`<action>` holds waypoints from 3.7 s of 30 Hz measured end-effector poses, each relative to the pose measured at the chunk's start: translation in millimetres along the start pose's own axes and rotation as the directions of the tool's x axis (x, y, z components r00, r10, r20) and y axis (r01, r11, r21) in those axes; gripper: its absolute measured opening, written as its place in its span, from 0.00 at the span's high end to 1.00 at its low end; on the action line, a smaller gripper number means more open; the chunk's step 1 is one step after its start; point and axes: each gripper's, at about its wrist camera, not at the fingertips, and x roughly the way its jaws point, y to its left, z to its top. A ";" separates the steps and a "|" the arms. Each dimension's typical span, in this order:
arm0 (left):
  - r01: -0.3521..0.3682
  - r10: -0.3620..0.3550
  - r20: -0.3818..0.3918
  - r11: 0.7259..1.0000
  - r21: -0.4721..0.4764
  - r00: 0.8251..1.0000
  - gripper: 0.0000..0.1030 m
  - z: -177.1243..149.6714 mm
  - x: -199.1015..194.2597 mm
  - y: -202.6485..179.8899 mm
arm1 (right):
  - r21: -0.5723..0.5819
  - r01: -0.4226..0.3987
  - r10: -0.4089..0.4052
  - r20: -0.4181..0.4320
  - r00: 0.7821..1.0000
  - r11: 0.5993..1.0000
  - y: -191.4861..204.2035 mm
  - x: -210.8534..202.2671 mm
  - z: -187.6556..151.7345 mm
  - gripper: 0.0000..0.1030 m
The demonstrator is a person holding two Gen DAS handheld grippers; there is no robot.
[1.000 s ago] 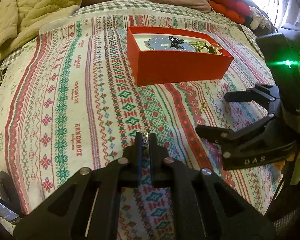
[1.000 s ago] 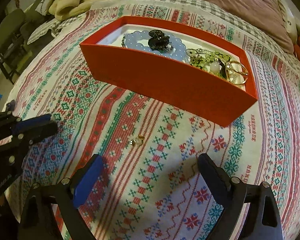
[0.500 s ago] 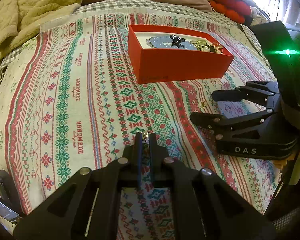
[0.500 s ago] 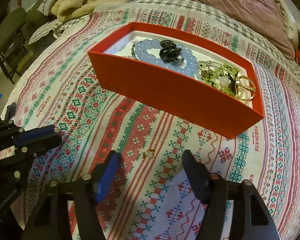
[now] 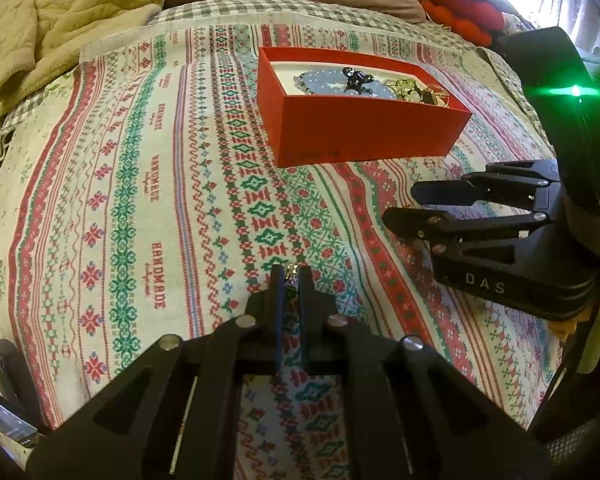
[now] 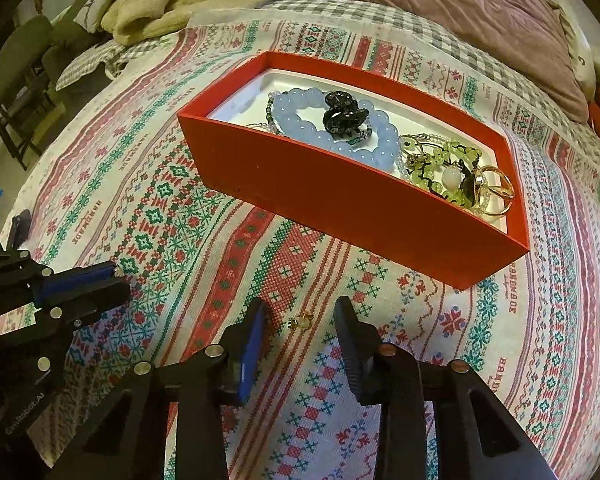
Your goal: Organize jewelry
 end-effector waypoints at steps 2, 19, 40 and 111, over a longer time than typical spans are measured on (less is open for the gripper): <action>0.000 0.000 0.000 1.000 -0.001 1.000 0.93 -0.2 0.1 0.7 | -0.003 -0.001 0.001 0.001 1.000 1.000 1.4 0.2 1.1 0.72; -0.001 0.001 -0.001 1.000 -0.007 1.000 0.93 0.6 0.1 5.0 | 0.011 -0.028 0.028 -0.007 1.000 1.000 -1.7 -2.6 3.9 0.90; 0.043 -0.042 0.009 0.997 -0.066 0.999 0.93 14.4 -11.9 18.5 | 0.205 -0.214 0.222 -0.018 0.975 0.955 -40.3 -32.2 7.0 0.92; 0.050 -0.051 -0.022 0.998 -0.044 0.998 0.93 13.7 -5.6 8.0 | 0.005 -0.065 0.065 0.029 0.997 0.998 -12.2 -26.0 -25.4 0.31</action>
